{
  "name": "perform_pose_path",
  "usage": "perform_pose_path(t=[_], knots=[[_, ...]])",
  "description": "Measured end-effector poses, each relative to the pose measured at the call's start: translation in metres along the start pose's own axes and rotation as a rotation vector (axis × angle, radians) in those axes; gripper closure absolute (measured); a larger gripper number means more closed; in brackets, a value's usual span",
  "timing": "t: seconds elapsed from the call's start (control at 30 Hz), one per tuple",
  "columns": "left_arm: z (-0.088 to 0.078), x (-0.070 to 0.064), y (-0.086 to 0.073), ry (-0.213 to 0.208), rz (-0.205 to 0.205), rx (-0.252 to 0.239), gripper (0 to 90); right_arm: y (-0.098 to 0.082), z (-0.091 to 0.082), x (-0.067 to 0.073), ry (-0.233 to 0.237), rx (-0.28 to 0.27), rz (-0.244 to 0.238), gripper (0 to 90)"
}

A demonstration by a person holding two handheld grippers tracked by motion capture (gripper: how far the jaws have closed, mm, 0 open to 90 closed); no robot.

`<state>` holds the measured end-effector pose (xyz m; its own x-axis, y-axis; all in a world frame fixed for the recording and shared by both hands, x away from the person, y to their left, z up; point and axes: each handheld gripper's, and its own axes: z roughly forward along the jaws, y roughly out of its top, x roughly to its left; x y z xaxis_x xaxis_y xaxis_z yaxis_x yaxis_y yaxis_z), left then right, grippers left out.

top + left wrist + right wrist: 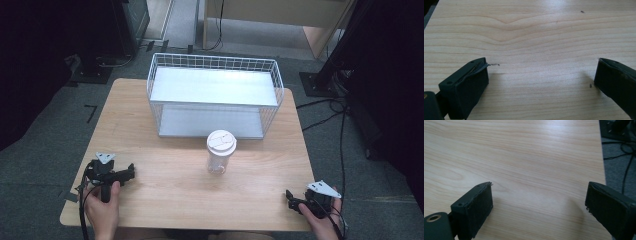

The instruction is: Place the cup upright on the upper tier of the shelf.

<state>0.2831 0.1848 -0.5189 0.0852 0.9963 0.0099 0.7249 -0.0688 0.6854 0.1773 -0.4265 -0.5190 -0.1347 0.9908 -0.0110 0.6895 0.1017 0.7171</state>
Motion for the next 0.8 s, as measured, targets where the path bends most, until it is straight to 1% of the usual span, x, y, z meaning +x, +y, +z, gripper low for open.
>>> perform_pose_path(t=[0.03,0.13,0.23,0.3,0.37,0.4,0.43,0.47,0.5,0.53,0.6,0.63,0.67,0.7,0.73,0.8], knots=[[0.0,0.0,0.0,0.0,0.0,0.0,0.0,0.004,0.0,0.004,0.034,-0.006,0.023,7.5],[0.0,0.0,0.0,0.0,0.0,0.0,0.0,0.01,-0.001,0.015,0.049,-0.013,-0.003,7.5],[0.0,0.0,0.0,0.0,0.0,0.0,0.0,0.017,-0.002,0.023,0.069,-0.027,-0.008,7.5],[0.0,0.0,0.0,0.0,0.0,0.0,0.0,0.022,-0.002,0.028,0.083,-0.04,0.0,7.5],[0.0,0.0,0.0,0.0,0.0,0.0,0.0,0.024,-0.002,0.03,0.086,-0.045,0.0,7.5],[0.0,0.0,0.0,0.0,0.0,0.0,0.0,0.026,-0.001,0.033,0.088,-0.048,-0.005,7.5],[0.0,0.0,0.0,0.0,0.0,0.0,0.0,0.031,0.0,0.039,0.095,-0.054,-0.013,7.5],[0.0,0.0,0.0,0.0,0.0,0.0,0.0,0.031,0.0,0.039,0.095,-0.054,-0.013,7.5],[0.0,0.0,0.0,0.0,0.001,0.0,0.0,0.034,0.002,0.044,0.106,-0.057,-0.019,7.5],[0.0,0.0,0.0,0.0,0.001,0.0,0.0,0.034,0.002,0.044,0.106,-0.057,-0.019,7.5],[0.0,0.0,0.0,0.0,0.0,0.0,0.0,0.038,0.004,0.051,0.117,-0.059,-0.031,7.6],[0.0,0.0,0.0,0.0,0.001,0.0,0.0,0.042,0.006,0.058,0.129,-0.065,-0.038,7.6],[0.0,0.0,0.0,0.0,0.001,0.0,0.0,0.043,0.006,0.061,0.134,-0.07,-0.043,7.6],[0.0,0.0,0.0,0.0,0.0,0.0,0.0,0.043,0.006,0.061,0.134,-0.07,-0.043,7.6],[0.0,0.0,0.0,0.0,0.001,0.0,0.0,0.047,0.007,0.069,0.144,-0.079,-0.043,7.6],[0.0,0.0,0.0,0.0,0.001,0.0,0.0,0.05,0.009,0.076,0.157,-0.085,-0.046,7.6]])
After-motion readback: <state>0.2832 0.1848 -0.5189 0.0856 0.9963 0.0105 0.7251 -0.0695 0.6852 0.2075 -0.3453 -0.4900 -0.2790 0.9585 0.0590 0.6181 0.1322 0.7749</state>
